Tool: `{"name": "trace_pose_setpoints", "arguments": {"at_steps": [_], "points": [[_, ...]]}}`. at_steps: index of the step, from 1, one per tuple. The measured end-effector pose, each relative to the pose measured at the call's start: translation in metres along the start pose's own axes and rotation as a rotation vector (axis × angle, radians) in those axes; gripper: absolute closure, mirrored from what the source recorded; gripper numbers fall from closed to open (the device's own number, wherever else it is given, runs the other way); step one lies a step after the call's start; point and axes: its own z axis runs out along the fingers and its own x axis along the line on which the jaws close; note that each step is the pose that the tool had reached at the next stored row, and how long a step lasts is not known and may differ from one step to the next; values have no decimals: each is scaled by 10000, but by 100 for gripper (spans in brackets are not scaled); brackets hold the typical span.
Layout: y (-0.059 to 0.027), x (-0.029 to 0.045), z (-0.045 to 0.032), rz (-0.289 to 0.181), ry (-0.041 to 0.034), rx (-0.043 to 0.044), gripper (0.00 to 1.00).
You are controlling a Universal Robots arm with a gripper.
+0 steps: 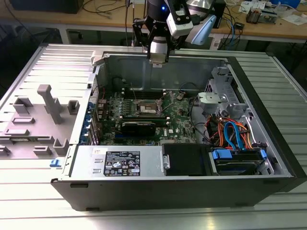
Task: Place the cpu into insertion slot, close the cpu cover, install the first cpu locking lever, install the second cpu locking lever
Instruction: 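Place the cpu into insertion slot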
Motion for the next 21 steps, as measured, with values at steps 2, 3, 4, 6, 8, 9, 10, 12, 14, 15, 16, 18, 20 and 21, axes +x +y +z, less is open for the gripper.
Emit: {"name": "trace_pose_setpoints", "arguments": {"at_steps": [2, 3, 4, 6, 8, 9, 10, 12, 14, 15, 16, 18, 20, 21], "points": [[-1, 0, -1, -1, 1, 3, 45], [-1, -1, -1, -2, 1, 2, 45], [-1, -1, -1, -2, 1, 2, 45], [-1, -1, -1, 37, -3, 2, 45], [-2, -2, 1, 196, -16, 0, 45], [-2, -1, 2, 329, -28, -2, 45], [-2, -1, 4, 387, -33, -6, 45], [-6, 2, 7, 418, -38, -9, 45], [-8, 7, 8, 454, -39, -6, 45], [-10, 9, 10, 468, -42, -9, 45], [-13, 11, 12, 487, -43, -8, 45], [-16, 12, 14, 589, -52, -8, 45], [-17, 13, 15, 693, -61, -10, 45], [-17, 13, 15, 702, -62, -10, 45]]}}
